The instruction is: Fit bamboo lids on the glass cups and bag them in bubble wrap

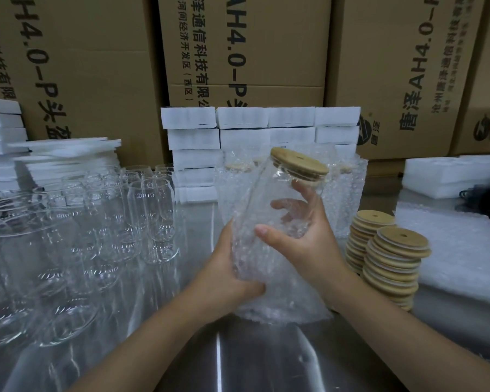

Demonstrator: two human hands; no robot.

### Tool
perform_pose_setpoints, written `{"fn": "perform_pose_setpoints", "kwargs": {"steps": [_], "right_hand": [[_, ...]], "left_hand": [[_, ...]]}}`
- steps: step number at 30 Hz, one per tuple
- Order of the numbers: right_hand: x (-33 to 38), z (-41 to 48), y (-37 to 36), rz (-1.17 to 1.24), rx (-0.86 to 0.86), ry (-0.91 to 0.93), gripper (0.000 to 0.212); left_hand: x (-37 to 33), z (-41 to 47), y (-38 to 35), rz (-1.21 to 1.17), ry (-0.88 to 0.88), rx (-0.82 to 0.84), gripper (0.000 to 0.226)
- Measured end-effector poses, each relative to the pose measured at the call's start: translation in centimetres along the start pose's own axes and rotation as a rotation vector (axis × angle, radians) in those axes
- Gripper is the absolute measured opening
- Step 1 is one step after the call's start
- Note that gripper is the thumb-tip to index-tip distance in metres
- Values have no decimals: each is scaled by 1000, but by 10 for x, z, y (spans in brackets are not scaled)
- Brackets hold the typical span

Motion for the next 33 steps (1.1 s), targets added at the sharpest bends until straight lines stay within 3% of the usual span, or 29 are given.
{"fn": "perform_pose_setpoints", "kwargs": {"steps": [6, 8, 11, 15, 20, 26, 30, 33], "right_hand": [[1, 6, 2, 131, -112, -9, 84], [-1, 6, 2, 102, -102, -20, 89], [-4, 5, 1, 59, -21, -45, 92], [-8, 2, -4, 55, 148, -81, 89], [-5, 4, -6, 19, 251, -70, 65], [-12, 3, -6, -9, 416, -53, 108], [-17, -3, -9, -172, 627, -61, 104], [-18, -8, -16, -191, 616, 1, 105]], "left_hand": [[4, 3, 11, 73, -27, -182, 90], [4, 2, 11, 71, -16, -102, 98], [2, -2, 3, 39, -11, -13, 111], [-3, -4, -2, 21, -63, -93, 99], [-6, -4, -3, -81, -135, -219, 89], [-15, -4, 0, -233, -224, -392, 86], [-20, -6, 6, -269, -269, -506, 85], [-22, -7, 6, -332, -257, -500, 75]]}}
Point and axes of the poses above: each hand's wrist, its own z-axis towards the middle knuckle, its own y-axis out of the back of the hand, x = y × z, the point moved 1 cm from there along z, towards the middle knuckle, and after that the axes turned 11 degrees about -z, right-handed, at the moved point
